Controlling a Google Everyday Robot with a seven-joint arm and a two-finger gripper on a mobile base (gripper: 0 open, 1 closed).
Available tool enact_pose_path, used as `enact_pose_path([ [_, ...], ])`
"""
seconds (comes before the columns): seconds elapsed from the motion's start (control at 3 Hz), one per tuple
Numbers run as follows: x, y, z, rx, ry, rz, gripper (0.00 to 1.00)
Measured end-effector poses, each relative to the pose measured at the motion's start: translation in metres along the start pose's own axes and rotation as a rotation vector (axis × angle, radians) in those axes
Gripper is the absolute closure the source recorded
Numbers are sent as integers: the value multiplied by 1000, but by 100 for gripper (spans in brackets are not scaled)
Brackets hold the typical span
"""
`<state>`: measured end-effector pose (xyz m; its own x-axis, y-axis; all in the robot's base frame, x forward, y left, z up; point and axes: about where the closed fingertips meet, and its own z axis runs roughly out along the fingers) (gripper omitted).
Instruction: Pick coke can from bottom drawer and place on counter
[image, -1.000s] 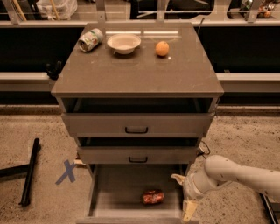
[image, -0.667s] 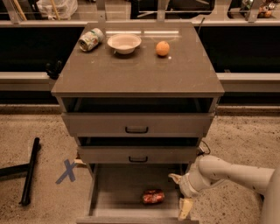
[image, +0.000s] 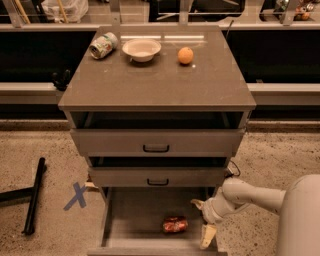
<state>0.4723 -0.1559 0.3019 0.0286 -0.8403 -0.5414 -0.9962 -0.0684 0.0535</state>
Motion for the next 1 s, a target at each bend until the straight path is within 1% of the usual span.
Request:
enact_pose_path([
  [0.33,8,-12,15,24,2,-33,0],
  [0.67,17,-26,39,30,-18,-61,0],
  [1.0,22,-45,68,43,-50,-81,0],
])
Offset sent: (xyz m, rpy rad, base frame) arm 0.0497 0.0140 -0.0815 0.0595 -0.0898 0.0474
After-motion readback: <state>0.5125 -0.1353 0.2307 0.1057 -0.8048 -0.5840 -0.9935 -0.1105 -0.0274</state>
